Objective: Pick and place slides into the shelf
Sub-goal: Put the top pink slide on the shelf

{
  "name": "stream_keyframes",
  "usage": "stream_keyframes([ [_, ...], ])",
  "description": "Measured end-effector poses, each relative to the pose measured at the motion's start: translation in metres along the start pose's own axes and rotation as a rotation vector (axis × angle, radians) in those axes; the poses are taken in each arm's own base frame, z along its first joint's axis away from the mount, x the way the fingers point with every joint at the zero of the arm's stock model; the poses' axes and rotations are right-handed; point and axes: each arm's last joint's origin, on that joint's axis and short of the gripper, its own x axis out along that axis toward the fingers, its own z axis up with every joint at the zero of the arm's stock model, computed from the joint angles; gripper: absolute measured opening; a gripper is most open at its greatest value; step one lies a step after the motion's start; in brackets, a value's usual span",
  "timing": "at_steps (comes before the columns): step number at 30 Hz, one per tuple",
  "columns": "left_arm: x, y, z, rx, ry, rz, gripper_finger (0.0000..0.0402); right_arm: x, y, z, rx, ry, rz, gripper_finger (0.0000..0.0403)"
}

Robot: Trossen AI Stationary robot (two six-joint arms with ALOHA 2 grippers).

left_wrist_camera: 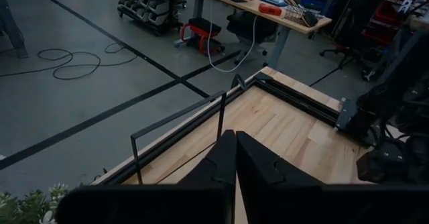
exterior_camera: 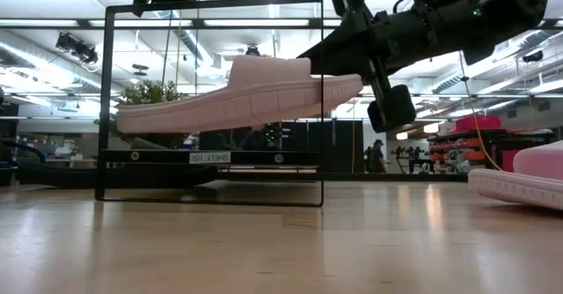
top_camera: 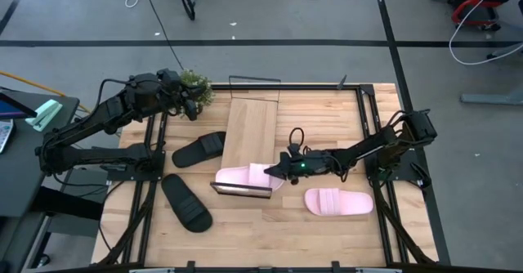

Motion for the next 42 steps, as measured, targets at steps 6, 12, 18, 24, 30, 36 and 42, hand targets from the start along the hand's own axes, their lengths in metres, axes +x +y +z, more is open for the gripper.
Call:
stream_keyframes([
  [6,0.000,0.000,0.000,0.000,0.000,0.000,0.0024,-0.003,-0.005,-0.006,-0.001,-0.043,-0.011,0.0005],
  [12,0.000,0.000,0.000,0.000,0.001,0.000,0.0016,-0.007,-0.014,-0.006,0.012,-0.070,-0.042,0.0005],
  [18,0.000,0.000,0.000,0.005,0.001,0.000,0.0014,-0.010,-0.018,-0.006,0.010,-0.070,-0.052,0.0005],
  [24,0.000,0.000,0.000,0.008,0.002,0.000,0.0023,-0.011,-0.022,-0.006,0.013,-0.071,-0.078,0.0005],
  [30,0.000,0.000,0.000,0.008,0.002,0.001,0.0019,-0.012,-0.027,-0.007,0.013,-0.048,-0.134,0.0005],
  [36,0.000,0.000,0.000,0.008,0.002,0.001,0.0012,-0.012,-0.029,-0.006,0.009,-0.047,-0.154,0.0023],
  [42,0.000,0.000,0.000,0.007,0.002,0.001,0.0020,-0.012,-0.029,-0.006,0.008,-0.045,-0.157,0.0055],
])
